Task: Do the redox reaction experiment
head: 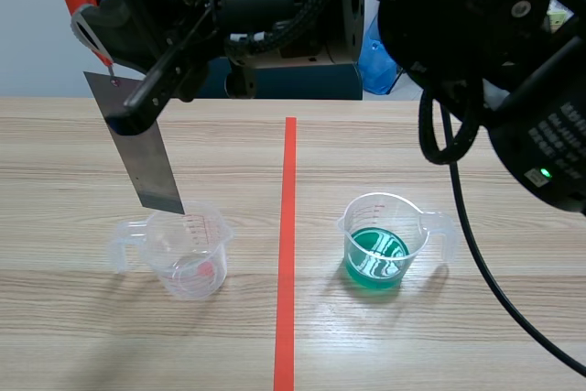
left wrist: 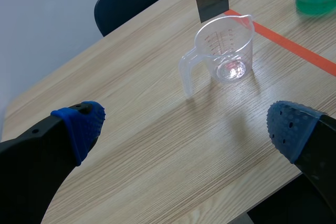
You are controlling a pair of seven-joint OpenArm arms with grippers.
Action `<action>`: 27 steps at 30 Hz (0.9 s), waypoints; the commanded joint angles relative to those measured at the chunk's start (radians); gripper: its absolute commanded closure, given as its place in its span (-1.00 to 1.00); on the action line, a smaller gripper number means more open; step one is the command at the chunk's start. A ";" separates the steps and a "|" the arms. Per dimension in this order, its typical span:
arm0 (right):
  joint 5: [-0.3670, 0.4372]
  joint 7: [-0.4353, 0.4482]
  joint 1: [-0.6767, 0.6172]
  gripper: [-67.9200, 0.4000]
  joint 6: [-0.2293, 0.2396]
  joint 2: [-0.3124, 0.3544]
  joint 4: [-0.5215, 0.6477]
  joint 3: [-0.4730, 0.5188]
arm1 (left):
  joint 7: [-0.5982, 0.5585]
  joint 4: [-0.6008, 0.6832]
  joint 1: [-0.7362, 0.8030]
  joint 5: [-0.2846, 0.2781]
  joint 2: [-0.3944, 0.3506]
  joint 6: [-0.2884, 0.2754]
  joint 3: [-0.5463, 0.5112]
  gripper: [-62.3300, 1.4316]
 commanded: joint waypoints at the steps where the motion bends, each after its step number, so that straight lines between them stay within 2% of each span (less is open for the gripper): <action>1: 0.015 0.023 0.019 0.97 -0.004 -0.011 0.018 0.013 | -0.014 0.010 0.001 -0.011 0.003 0.001 0.003 -1.00; 27: 0.026 0.023 0.019 0.97 -0.004 -0.011 0.018 0.013 | -0.014 0.010 0.001 -0.011 0.003 0.001 0.003 -1.00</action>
